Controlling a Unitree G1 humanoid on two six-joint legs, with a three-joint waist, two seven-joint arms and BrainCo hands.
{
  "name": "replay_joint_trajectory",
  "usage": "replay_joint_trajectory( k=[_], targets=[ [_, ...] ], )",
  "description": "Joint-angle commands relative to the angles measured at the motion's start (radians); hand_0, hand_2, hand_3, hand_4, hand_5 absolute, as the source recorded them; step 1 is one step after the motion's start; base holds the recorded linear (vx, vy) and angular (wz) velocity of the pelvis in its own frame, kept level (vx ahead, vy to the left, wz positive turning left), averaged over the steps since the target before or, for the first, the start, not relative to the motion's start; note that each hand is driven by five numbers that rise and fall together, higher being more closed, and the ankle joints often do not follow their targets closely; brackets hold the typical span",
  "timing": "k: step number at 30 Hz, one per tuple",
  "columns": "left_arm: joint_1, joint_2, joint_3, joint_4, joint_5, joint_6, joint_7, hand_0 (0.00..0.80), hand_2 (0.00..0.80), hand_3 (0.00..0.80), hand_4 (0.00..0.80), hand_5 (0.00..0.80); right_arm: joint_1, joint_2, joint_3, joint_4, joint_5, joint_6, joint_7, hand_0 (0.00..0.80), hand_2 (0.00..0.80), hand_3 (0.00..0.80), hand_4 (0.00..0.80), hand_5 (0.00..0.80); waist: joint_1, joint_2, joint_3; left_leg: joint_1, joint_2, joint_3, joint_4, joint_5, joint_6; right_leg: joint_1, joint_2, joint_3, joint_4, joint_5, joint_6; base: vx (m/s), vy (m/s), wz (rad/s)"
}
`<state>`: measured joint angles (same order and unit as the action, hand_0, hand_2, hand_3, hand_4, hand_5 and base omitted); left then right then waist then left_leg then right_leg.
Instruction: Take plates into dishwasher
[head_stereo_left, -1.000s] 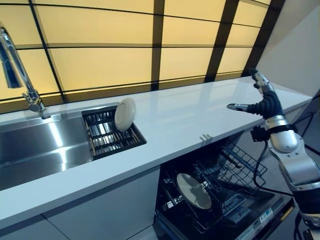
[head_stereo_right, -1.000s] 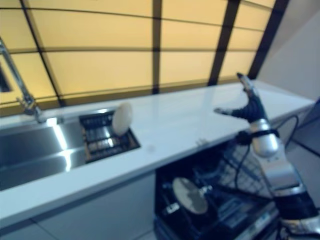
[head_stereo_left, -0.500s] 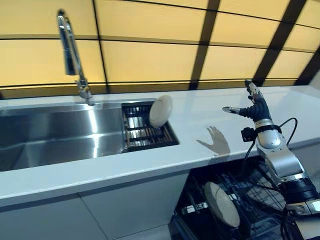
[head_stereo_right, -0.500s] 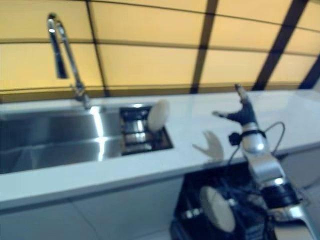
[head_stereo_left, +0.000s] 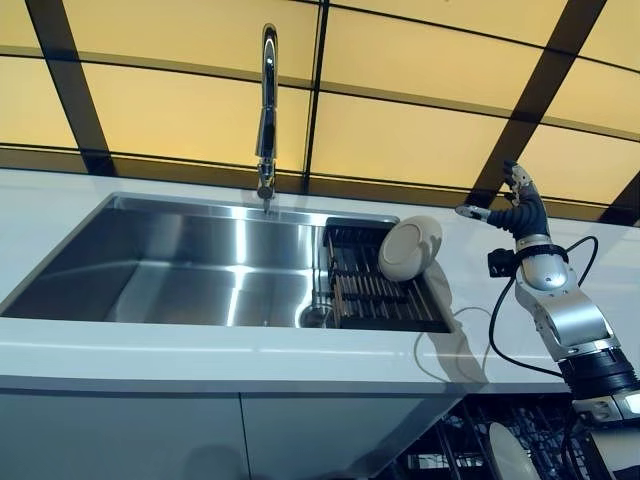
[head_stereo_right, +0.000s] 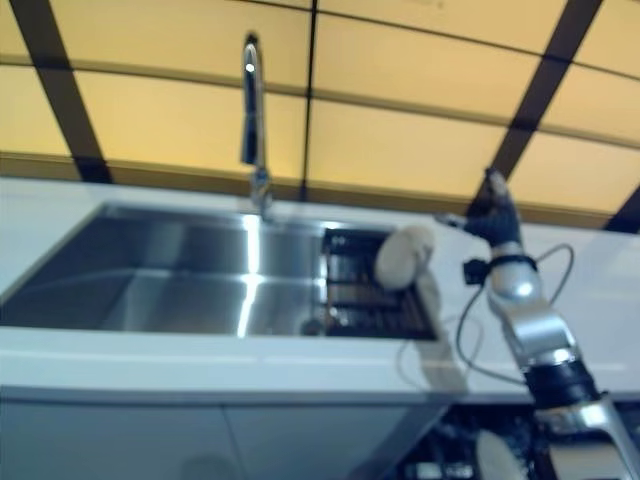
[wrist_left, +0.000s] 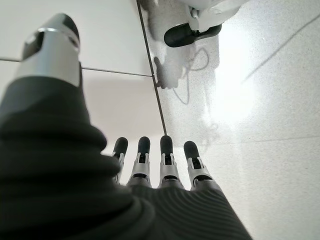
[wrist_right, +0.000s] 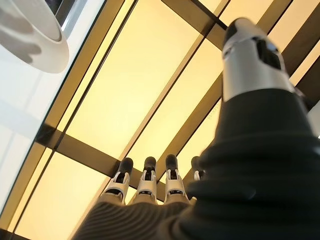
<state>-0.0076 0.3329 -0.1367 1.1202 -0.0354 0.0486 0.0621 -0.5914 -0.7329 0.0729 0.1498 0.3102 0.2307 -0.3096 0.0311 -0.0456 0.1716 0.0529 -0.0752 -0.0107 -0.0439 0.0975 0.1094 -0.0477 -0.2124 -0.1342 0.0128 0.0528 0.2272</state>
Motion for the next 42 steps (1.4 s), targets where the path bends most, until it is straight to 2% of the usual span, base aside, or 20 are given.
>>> replay_joint_trajectory(
  k=[1,2,4,8,12,18,27,34,38,42],
  targets=[
    [-0.011,0.029,-0.025,-0.023,-0.005,-0.006,0.008,0.0,0.0,0.0,0.0,0.0,-0.095,-0.058,-0.05,0.031,0.062,-0.009,-0.042,0.0,0.0,0.0,0.0,0.0,0.011,-0.037,-0.007,0.11,0.065,-0.052,-0.008,-0.158,-0.108,-0.075,0.031,0.036,0.073,0.127,-0.046,0.016,-0.251,0.57],
    [-0.013,0.033,-0.025,-0.013,0.0,-0.014,0.005,0.0,0.0,0.0,0.0,0.0,-0.093,-0.058,-0.051,0.037,0.09,-0.004,-0.043,0.0,0.0,0.0,0.0,0.0,0.019,-0.042,-0.015,0.101,0.07,-0.063,-0.008,-0.153,-0.114,-0.036,0.039,0.036,0.046,0.105,-0.048,-0.015,-0.282,0.5],
    [-0.012,0.034,-0.021,-0.008,-0.014,-0.019,0.003,0.0,0.0,0.0,0.0,0.0,-0.099,-0.054,-0.048,0.044,0.131,0.004,-0.043,0.0,0.0,0.0,0.0,0.0,0.031,-0.043,-0.025,0.096,0.084,-0.059,-0.012,-0.141,-0.13,0.012,0.047,0.012,0.027,0.082,-0.052,-0.037,-0.213,0.65],
    [-0.001,0.013,-0.022,-0.006,-0.031,-0.028,-0.006,0.0,0.0,0.0,0.0,0.0,-0.123,-0.038,-0.031,0.059,0.142,0.037,-0.048,0.0,0.0,0.0,0.0,0.0,0.051,-0.039,-0.053,0.082,0.109,-0.031,-0.026,-0.109,-0.164,0.095,0.054,-0.024,-0.023,0.045,-0.08,-0.029,-0.102,0.4],
    [0.01,-0.008,-0.033,-0.008,-0.041,-0.028,0.0,0.0,0.0,0.0,0.0,0.0,-0.129,-0.025,-0.013,0.068,0.158,0.053,-0.057,0.0,0.0,0.0,0.0,0.0,0.062,-0.036,-0.06,0.073,0.123,-0.021,-0.019,-0.101,-0.18,0.131,0.061,-0.037,-0.041,0.026,-0.094,0.014,-0.057,0.01],
    [0.005,-0.015,-0.053,-0.004,-0.062,-0.042,0.015,0.0,0.0,0.0,0.0,0.0,-0.151,0.011,0.02,0.111,0.3,0.11,-0.057,0.0,0.0,0.0,0.0,0.0,0.071,-0.028,-0.057,0.065,0.138,-0.012,-0.019,-0.086,-0.196,0.147,0.067,-0.062,-0.041,0.011,-0.106,0.002,-0.012,-0.01],
    [-0.031,-0.003,-0.081,-0.018,-0.085,-0.023,0.026,0.0,0.0,0.0,0.0,0.0,-0.165,0.079,0.07,0.213,0.529,0.176,-0.048,0.0,0.0,0.0,0.0,0.0,0.076,-0.024,-0.038,0.068,0.15,-0.004,-0.02,-0.084,-0.204,0.156,0.071,-0.076,-0.031,-0.004,-0.113,0.008,-0.005,0.04],
    [-0.02,-0.004,-0.086,-0.007,-0.094,-0.029,0.031,0.0,0.0,0.0,0.0,0.0,-0.129,0.14,0.094,0.211,0.652,0.204,-0.053,0.0,0.0,0.0,0.0,0.0,0.073,-0.024,-0.035,0.072,0.146,0.001,-0.023,-0.085,-0.202,0.167,0.076,-0.068,-0.041,-0.005,-0.116,0.0,0.0,0.0],
    [-0.022,0.0,-0.087,-0.004,-0.101,-0.033,0.029,0.0,0.0,0.0,0.0,0.0,-0.107,0.171,0.108,0.198,0.709,0.205,-0.082,0.0,0.0,0.0,0.0,0.0,0.071,-0.026,-0.032,0.07,0.144,0.007,-0.021,-0.084,-0.2,0.167,0.076,-0.062,-0.04,-0.006,-0.116,-0.001,0.003,-0.01],
    [-0.028,-0.008,-0.097,-0.001,-0.113,-0.044,0.035,0.0,0.0,0.0,0.0,0.0,-0.092,0.193,0.108,0.194,0.694,0.182,-0.123,0.0,0.0,0.0,0.0,0.0,0.069,-0.027,-0.03,0.069,0.143,0.012,-0.021,-0.085,-0.197,0.171,0.079,-0.06,-0.045,-0.007,-0.117,-0.001,0.004,-0.02]
  ],
)
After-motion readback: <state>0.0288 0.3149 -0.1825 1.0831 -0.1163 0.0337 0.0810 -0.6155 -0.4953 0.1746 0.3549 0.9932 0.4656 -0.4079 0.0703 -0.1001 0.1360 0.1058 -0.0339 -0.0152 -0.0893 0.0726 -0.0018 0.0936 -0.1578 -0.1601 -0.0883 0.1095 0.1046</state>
